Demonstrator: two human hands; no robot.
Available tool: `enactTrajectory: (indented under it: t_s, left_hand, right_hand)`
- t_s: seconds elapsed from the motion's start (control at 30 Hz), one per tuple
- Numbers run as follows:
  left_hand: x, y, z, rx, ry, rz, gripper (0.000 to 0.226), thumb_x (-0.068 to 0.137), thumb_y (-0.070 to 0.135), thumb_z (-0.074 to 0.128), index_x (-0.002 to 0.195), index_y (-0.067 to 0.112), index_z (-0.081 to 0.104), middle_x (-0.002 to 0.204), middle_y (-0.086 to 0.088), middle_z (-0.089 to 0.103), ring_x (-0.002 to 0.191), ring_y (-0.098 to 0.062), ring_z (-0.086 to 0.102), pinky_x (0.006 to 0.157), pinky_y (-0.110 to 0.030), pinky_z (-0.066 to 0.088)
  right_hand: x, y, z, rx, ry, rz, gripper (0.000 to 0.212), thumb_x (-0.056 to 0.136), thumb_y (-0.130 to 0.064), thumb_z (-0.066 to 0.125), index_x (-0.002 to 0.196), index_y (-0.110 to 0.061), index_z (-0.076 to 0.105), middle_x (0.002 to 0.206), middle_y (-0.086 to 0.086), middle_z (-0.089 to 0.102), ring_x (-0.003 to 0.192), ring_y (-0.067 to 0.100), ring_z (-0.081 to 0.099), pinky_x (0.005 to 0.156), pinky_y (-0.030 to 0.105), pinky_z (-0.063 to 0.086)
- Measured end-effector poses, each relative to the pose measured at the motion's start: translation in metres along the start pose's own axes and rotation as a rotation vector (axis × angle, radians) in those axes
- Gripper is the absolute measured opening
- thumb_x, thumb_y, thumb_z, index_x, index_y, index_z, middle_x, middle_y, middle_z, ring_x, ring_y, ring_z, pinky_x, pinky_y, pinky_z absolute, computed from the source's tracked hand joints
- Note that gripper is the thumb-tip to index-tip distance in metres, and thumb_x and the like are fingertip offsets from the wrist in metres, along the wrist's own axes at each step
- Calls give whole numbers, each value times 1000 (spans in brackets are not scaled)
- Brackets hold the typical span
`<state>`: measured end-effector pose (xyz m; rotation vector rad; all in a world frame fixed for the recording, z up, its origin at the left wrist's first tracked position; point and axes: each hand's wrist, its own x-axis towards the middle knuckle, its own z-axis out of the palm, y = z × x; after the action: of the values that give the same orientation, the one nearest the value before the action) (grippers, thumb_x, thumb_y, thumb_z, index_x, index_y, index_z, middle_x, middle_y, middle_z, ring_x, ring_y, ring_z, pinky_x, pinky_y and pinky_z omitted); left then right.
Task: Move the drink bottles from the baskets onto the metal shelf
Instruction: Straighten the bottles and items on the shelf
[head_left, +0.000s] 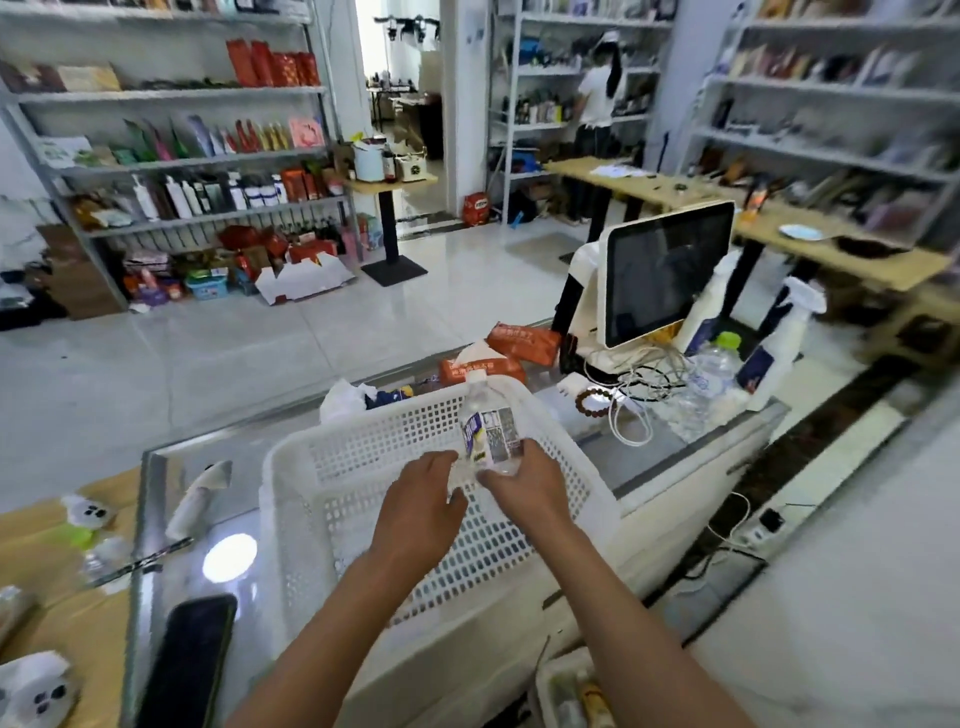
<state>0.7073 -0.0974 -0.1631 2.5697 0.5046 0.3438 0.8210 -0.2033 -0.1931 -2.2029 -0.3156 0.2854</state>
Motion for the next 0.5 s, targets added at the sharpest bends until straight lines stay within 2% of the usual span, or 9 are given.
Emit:
enactTrajectory:
  t_s: [0.17,0.23,0.33,0.4,0.5]
  left_hand:
    - [14,-2,-6,-3,-11,165,47,92,19,56,137,12,46,137,-8,51,124,-27,46,98,-37,42]
    - [15,7,1,3,-27,242,45,88,15,59,132,9,51,130,-11,56,117,-31,51,91,-40,46]
    - [9,34,11,-36,-54,327,45,87,15,60,130,8,52,127,-14,58,115,-32,52,92,-41,47]
    - [1,57,20,-65,-75,427,45,87,15,61,130,6,52,127,-15,57,116,-33,52,93,-41,47]
    - [-21,95,34,-109,-112,565,44,86,14,62,128,4,54,123,-16,59,114,-35,54,90,-42,48]
  right_hand:
    - [-44,-19,-32,179,237,-74,40,73,-31,83,105,-32,58,97,-14,66,91,8,63,81,27,51]
    - [-64,-17,-48,193,321,-67,44,74,-28,83,108,-34,57,96,-17,65,88,3,61,76,16,46]
    - [-89,-3,-72,183,440,-10,49,72,-27,85,115,-23,62,100,-14,66,90,5,61,70,5,40]
    - [-110,9,-90,174,521,30,55,70,-27,86,119,-21,61,102,-12,66,91,5,61,74,10,45]
    - [-149,33,-117,194,628,89,59,65,-28,84,119,-20,62,103,-8,70,91,9,67,82,31,56]
